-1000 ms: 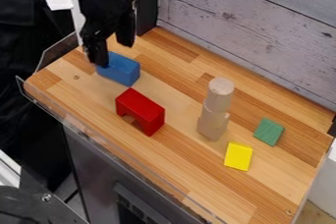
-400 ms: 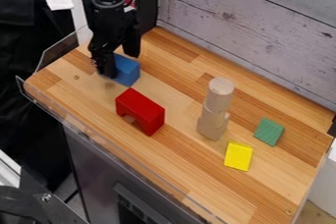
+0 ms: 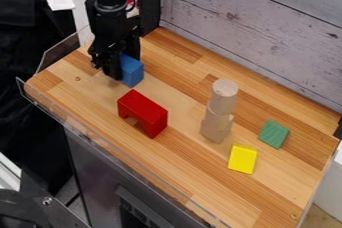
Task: Put the blue rectangle on top of the cylinder.
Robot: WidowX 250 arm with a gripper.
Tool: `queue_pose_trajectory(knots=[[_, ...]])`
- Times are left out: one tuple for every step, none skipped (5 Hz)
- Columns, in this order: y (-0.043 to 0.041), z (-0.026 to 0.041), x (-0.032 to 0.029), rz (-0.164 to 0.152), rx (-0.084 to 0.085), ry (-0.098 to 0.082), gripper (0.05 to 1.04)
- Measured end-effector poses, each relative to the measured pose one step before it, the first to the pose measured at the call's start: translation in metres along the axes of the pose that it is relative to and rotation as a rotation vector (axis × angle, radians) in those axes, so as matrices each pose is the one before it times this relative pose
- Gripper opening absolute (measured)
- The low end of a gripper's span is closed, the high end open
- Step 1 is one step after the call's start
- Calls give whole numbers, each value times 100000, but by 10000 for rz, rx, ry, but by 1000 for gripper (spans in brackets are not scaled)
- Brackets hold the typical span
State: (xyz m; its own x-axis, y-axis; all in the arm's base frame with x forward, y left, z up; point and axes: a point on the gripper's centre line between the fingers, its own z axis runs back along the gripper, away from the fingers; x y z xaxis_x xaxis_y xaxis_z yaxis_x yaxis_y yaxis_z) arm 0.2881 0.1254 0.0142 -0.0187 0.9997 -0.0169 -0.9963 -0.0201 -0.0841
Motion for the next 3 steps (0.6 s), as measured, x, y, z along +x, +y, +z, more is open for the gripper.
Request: queue_pose_trajectory(knots=[[-761,2664,-810,-1988,-608,289,562],[-2651,4721,-1988,-2325,-845,-70,562],[-5572,3491,-3929,-2668,-344,346,562]])
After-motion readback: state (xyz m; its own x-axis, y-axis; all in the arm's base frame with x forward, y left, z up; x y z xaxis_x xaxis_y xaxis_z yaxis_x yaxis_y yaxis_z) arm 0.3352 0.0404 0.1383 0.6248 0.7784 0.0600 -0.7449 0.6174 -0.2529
